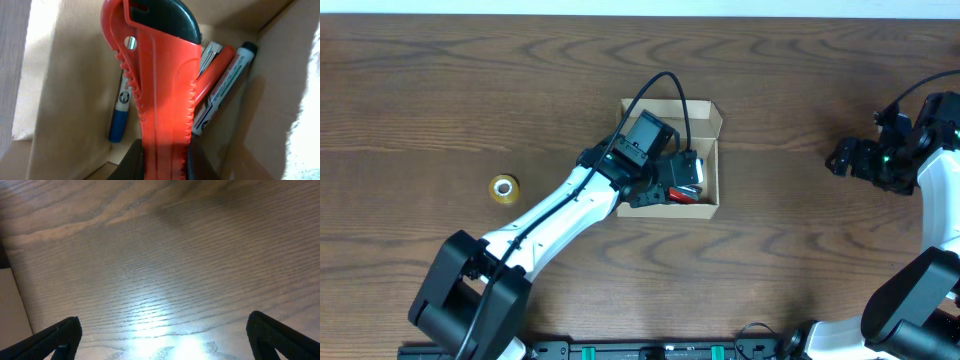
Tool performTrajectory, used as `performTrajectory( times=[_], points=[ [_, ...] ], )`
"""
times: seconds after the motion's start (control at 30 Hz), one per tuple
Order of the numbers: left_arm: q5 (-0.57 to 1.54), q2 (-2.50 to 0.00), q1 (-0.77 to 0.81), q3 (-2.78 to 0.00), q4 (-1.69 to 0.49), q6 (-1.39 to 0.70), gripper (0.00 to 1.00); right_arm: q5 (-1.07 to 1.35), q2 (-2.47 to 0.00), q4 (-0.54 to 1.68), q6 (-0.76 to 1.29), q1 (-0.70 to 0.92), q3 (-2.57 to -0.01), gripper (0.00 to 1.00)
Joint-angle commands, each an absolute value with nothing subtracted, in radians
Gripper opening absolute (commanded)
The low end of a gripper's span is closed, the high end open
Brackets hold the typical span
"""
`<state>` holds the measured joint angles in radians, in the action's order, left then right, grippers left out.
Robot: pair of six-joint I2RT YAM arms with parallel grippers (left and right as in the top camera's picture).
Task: Pack container
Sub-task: 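Carry red box cutter with left gripper into the box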
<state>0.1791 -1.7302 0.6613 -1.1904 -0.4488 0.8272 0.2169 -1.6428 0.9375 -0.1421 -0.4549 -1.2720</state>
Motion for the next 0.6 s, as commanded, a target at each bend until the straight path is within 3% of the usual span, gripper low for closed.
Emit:
performTrajectory(
  times=[0.0,0.27,0.33,0.4,0.47,0.57],
  points=[
    [0.175,-1.761,0.646,-1.196,-0.46,0.823,0.06,0.229,-1.642,0.937,-0.154,-0.448,-1.269,0.99],
    [0.185,-1.845,0.645,-1.196,-0.462,0.812,0.07,0.23,-1.642,0.939,-0.154,-0.444,-1.269,0.99],
    [0.185,-1.851,0.645,-1.196,-0.46,0.797,0.31,0.23,-1.642,0.939,-0.154,-0.443,-1.269,0.99],
    [0.185,-1.851,0.644,-1.196,-0.454,0.781,0.36,0.229,-1.642,0.939,-0.154,-0.443,-1.269,0.99],
    [0.184,-1.851,0.645,-1.196,-0.444,0.769,0.52,0.23,-1.642,0.939,-0.154,-0.443,-1.269,0.99],
    [0.184,-1.849,0.645,-1.2,-0.445,0.75,0.6,0.23,-1.642,0.94,-0.154,-0.443,-1.269,0.99]
  ],
)
